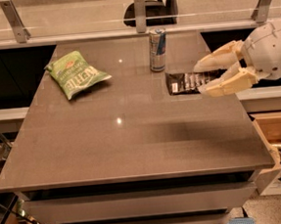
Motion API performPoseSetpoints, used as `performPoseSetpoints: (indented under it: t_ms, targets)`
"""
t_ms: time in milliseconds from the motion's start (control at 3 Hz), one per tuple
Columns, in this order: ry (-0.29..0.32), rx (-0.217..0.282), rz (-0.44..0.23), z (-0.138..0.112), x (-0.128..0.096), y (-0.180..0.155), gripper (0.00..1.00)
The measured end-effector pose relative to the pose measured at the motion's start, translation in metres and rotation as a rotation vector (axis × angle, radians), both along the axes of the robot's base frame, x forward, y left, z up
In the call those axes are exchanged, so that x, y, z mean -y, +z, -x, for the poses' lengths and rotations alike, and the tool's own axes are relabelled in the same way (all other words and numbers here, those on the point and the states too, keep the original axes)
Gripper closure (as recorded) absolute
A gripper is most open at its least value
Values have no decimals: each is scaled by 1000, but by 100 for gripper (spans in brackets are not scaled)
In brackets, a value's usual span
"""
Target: Pick rxbar chocolate
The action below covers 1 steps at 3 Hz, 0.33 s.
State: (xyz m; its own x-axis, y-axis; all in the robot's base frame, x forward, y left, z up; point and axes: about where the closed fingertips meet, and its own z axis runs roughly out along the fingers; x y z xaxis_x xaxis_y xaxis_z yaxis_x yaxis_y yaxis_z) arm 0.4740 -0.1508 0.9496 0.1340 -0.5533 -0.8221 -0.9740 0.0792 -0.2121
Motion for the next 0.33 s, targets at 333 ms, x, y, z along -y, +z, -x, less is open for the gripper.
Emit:
performPoseSetpoints:
  t_ms: [333]
  targets:
    - [0,0,0,0,0,0,100]
